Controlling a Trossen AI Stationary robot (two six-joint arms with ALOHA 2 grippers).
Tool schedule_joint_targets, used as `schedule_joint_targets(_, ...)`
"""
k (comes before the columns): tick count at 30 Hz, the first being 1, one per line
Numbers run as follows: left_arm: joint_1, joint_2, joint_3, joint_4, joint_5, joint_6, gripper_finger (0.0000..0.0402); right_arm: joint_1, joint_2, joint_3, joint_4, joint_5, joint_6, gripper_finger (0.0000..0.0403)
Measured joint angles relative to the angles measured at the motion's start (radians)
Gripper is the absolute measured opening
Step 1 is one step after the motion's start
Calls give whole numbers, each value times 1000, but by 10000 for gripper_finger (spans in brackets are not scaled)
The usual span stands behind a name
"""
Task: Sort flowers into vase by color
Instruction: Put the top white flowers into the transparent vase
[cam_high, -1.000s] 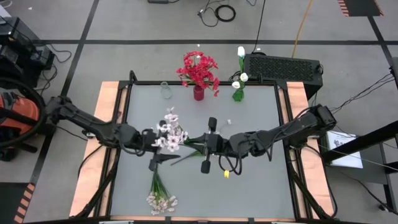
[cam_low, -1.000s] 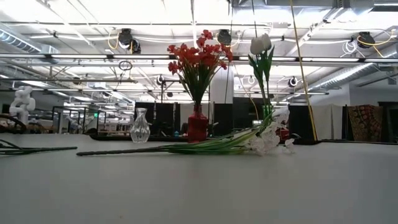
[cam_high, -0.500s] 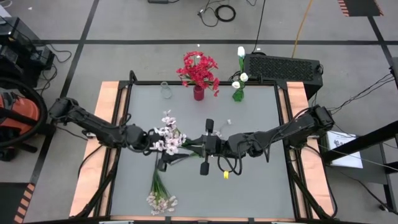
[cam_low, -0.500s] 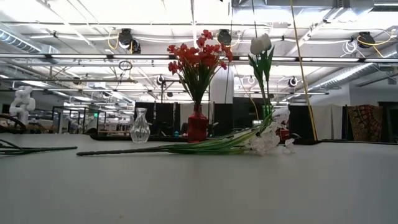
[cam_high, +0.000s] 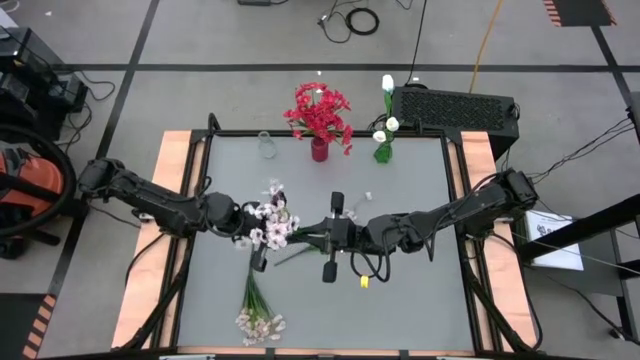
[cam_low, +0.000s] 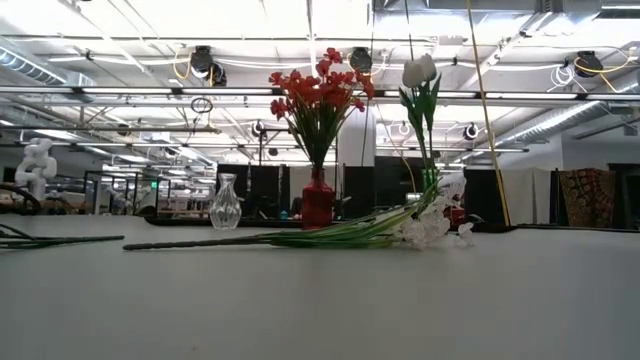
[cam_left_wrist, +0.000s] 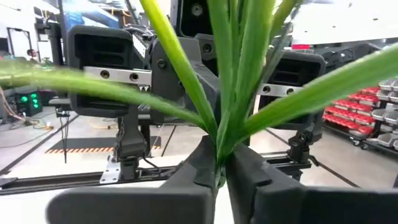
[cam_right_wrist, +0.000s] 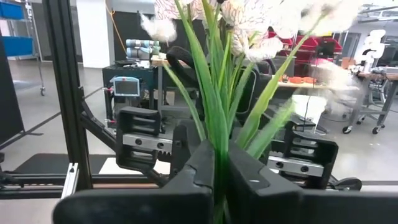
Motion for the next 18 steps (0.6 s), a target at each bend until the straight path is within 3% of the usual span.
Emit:
schedule_joint_targets(8,36,-49,0,-96,61,6,22,-1,-17,0,-84,10,91,63)
schedule_joint_targets(18,125,-328,2,-413,41,73,13,8,-100,0,-382,98,156,172)
